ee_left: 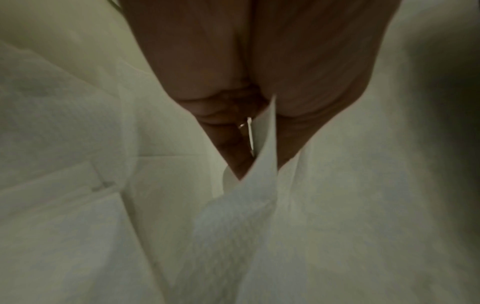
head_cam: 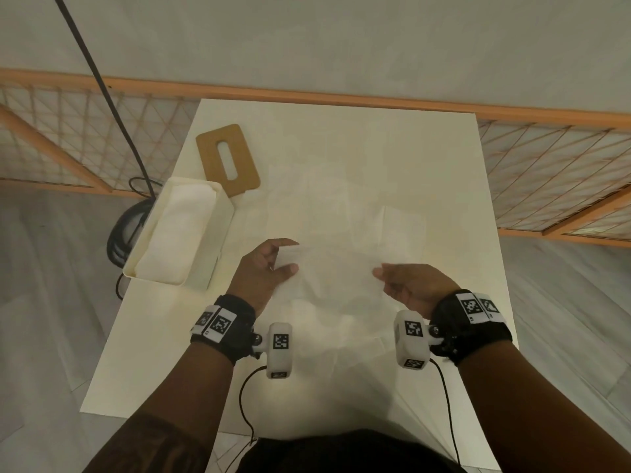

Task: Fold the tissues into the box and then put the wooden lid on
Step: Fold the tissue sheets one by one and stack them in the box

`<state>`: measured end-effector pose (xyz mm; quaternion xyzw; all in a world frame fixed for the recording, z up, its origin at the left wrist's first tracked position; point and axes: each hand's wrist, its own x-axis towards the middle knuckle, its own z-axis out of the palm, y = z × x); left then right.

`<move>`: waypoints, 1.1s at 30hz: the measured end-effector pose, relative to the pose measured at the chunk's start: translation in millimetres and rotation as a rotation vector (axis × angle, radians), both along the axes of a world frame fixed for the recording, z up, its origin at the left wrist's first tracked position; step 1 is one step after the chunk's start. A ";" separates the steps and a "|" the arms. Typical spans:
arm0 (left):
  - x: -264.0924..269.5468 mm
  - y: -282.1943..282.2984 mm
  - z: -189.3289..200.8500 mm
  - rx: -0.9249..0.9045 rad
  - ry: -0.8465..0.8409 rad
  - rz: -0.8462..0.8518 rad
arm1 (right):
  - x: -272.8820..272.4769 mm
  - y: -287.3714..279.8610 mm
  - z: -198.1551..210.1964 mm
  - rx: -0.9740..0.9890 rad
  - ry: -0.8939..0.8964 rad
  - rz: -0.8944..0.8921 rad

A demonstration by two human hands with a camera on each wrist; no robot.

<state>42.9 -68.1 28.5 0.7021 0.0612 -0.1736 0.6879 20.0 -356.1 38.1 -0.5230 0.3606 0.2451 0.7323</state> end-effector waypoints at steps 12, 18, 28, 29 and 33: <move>-3.7 5.0 -8.0 0.007 0.448 -0.104 | 6.0 -14.7 16.6 -0.055 -0.215 0.259; -6.1 -3.2 6.7 -0.144 0.523 -0.148 | 4.1 -20.5 18.2 -0.081 -0.222 0.279; 2.9 -5.1 2.6 -0.055 0.206 0.020 | 6.1 -30.9 19.7 -0.201 -0.254 0.379; 1.6 -6.5 5.3 -0.074 0.182 0.026 | 5.9 -31.3 18.8 -0.203 -0.259 0.362; -3.9 -8.5 13.4 -0.170 0.144 0.002 | 2.4 -30.0 17.7 -0.206 -0.263 0.291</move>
